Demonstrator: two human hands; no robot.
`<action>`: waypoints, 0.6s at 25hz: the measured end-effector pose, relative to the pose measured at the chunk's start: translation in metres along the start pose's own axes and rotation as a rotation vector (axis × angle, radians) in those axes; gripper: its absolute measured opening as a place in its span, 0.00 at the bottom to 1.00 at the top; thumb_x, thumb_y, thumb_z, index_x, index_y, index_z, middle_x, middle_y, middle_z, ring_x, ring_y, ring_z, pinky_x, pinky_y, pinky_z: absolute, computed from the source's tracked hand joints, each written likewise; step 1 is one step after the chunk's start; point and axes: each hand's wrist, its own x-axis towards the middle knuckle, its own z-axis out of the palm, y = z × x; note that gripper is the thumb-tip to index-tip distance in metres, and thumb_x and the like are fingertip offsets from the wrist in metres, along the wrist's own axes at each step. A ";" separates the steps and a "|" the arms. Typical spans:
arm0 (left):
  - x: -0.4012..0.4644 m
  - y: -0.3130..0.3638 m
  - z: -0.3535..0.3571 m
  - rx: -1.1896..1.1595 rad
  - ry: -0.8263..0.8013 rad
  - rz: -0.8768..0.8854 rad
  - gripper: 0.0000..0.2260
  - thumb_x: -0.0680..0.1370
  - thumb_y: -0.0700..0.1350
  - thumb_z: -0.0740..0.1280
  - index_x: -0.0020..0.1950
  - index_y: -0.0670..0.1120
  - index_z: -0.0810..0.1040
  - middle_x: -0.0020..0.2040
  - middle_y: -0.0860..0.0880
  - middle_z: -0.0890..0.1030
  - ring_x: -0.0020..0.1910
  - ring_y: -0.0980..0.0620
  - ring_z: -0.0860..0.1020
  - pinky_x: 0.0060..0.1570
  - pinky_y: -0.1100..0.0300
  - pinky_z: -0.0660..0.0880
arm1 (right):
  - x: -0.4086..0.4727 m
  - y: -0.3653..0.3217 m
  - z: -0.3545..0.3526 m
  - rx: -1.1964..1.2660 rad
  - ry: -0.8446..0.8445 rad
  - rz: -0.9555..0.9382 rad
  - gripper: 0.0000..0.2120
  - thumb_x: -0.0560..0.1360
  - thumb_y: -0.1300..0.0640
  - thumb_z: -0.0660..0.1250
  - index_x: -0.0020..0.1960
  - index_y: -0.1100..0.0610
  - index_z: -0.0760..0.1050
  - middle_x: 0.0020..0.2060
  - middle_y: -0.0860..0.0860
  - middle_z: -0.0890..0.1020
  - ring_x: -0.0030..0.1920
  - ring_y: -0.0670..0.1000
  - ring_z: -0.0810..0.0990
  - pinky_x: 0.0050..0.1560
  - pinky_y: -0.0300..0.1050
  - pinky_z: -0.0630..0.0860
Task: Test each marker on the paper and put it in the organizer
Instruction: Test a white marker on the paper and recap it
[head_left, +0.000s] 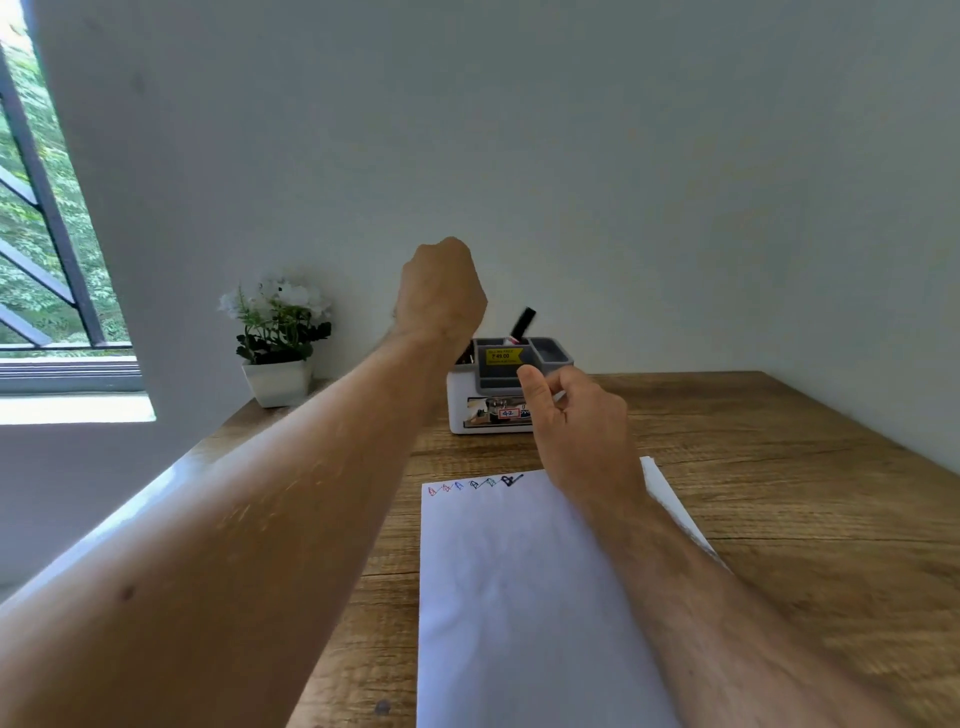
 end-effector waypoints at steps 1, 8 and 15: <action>-0.005 -0.005 -0.007 -0.011 -0.019 -0.044 0.02 0.72 0.41 0.74 0.43 0.44 0.82 0.39 0.47 0.84 0.37 0.50 0.83 0.31 0.60 0.77 | -0.001 -0.001 -0.001 -0.001 0.001 0.000 0.17 0.80 0.40 0.57 0.43 0.51 0.73 0.31 0.42 0.75 0.32 0.40 0.75 0.26 0.28 0.64; -0.059 -0.053 -0.044 0.095 -0.261 -0.231 0.13 0.67 0.47 0.80 0.40 0.42 0.79 0.38 0.45 0.83 0.36 0.48 0.81 0.32 0.59 0.75 | -0.004 -0.006 -0.007 -0.027 -0.020 0.011 0.19 0.80 0.41 0.58 0.45 0.55 0.76 0.32 0.45 0.76 0.33 0.40 0.74 0.29 0.34 0.63; -0.091 -0.075 -0.018 0.218 -0.247 -0.130 0.06 0.75 0.36 0.68 0.52 0.40 0.79 0.51 0.39 0.81 0.51 0.38 0.80 0.39 0.52 0.73 | -0.004 -0.005 -0.006 -0.066 -0.033 -0.022 0.18 0.81 0.42 0.59 0.42 0.54 0.75 0.28 0.42 0.73 0.29 0.40 0.72 0.24 0.31 0.62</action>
